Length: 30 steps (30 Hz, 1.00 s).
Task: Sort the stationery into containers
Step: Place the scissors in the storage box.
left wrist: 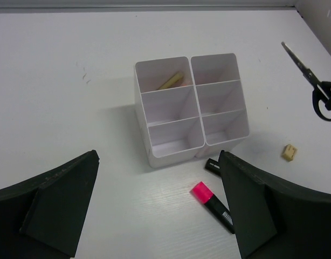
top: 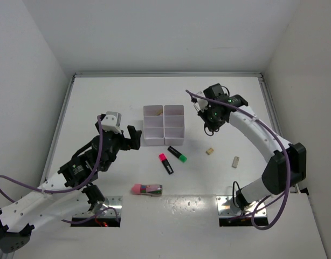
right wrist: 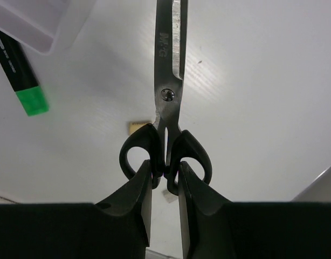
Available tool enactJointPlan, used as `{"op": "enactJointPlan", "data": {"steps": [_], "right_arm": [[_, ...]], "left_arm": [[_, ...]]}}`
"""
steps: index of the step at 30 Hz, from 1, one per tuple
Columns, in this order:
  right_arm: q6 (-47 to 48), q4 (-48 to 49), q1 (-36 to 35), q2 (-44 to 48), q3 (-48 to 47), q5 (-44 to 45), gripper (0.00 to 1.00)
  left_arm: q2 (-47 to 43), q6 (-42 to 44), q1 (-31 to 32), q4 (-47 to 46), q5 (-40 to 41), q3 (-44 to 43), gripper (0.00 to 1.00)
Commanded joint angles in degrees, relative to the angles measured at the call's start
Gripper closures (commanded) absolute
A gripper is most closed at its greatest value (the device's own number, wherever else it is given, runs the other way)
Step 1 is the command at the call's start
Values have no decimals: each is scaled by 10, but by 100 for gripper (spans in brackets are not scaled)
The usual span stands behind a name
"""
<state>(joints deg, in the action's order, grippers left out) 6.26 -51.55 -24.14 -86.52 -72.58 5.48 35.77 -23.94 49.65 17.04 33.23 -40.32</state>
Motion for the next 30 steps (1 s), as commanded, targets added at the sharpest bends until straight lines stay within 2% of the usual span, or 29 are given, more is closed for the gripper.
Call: {"op": "enactJointPlan", "data": {"steps": [1,6,13,21,25,30], "right_arm": [[55,4,-9,14,-60,0,99],[146,9,-15,-6,-106,-2,100],[349,22,-39,-42,-157,11,100],[567,51,-70,-53,-151,103,99],[678,71,-90,-53,-145,140,100],[778,87,-116,-53,-125,180,100]], "left_arm": [[-6,10,-5,-23,-4,-1,1],[-6,10,-5,-23,-4,-1,1],[-11,10,-5,-23,8,4,1],[-24,10,-5,-23,39,4,1],[-62,10,-10,-17,64,4,1],[-83,10,-10,-17,75,9,1]]}}
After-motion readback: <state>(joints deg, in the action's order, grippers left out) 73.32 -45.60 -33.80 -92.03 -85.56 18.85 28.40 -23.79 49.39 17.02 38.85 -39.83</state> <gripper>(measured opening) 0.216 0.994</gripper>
